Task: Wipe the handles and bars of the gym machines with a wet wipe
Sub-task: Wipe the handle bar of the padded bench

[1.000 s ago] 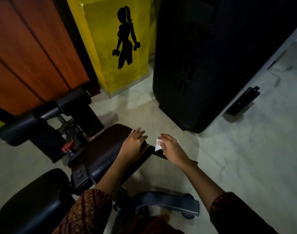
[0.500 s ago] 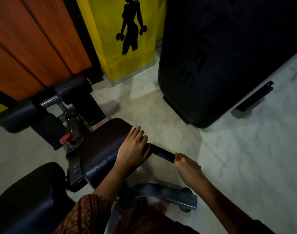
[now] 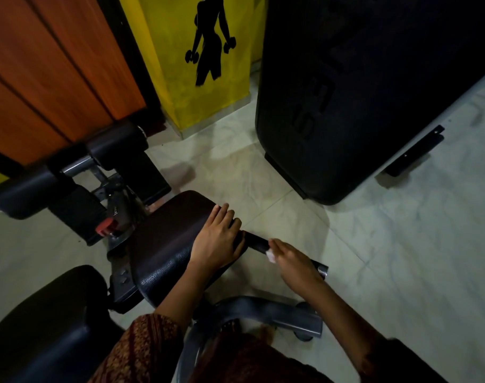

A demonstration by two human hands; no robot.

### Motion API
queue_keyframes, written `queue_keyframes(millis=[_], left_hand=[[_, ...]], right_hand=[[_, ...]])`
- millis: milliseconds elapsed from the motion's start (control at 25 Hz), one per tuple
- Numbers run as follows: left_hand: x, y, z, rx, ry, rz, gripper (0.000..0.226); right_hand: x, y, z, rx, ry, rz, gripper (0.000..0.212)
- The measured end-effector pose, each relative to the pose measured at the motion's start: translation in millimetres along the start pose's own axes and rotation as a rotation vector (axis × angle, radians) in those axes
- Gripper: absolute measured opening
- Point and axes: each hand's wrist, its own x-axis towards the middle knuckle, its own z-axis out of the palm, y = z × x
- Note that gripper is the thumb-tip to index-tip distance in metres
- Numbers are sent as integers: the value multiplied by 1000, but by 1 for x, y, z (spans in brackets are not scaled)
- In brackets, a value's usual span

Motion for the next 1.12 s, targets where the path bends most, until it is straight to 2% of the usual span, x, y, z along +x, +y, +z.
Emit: queue_keyframes(millis=[40, 120, 240, 360, 400, 520, 720, 800, 880, 920, 1000, 1120], left_hand=[[0, 0, 0, -3, 4, 2, 42], [-1, 0, 1, 2, 27, 6, 42], [-1, 0, 2, 3, 24, 16, 42], [-1, 1, 0, 16, 8, 14, 45], [-1, 1, 0, 8, 10, 12, 45], [-2, 1, 0, 10, 9, 13, 45], [-1, 2, 1, 15, 0, 2, 43], [-2, 2, 2, 16, -1, 2, 43], [-2, 2, 1, 21, 5, 3, 43], [-1, 2, 1, 21, 6, 3, 43], [0, 3, 0, 24, 5, 9, 43], [-2, 3, -2, 30, -2, 11, 45]], right_hand=[[-14, 3, 0, -22, 19, 48, 42], [-39, 11, 2, -77, 78, 75, 34], [-30, 3, -12, -5, -30, 168, 21], [16, -20, -1, 24, 104, 17, 20], [28, -26, 5, 24, 60, -12, 18], [23, -21, 11, -48, -104, -50, 34], [-36, 13, 4, -40, 69, 116, 45], [-51, 19, 4, -24, 59, 171, 37], [-59, 22, -11, -125, 52, 263, 18], [-58, 21, -15, -183, 52, 254, 18], [-41, 5, -29, -146, 101, 227, 29], [6, -32, -3, -126, 96, 64, 44]])
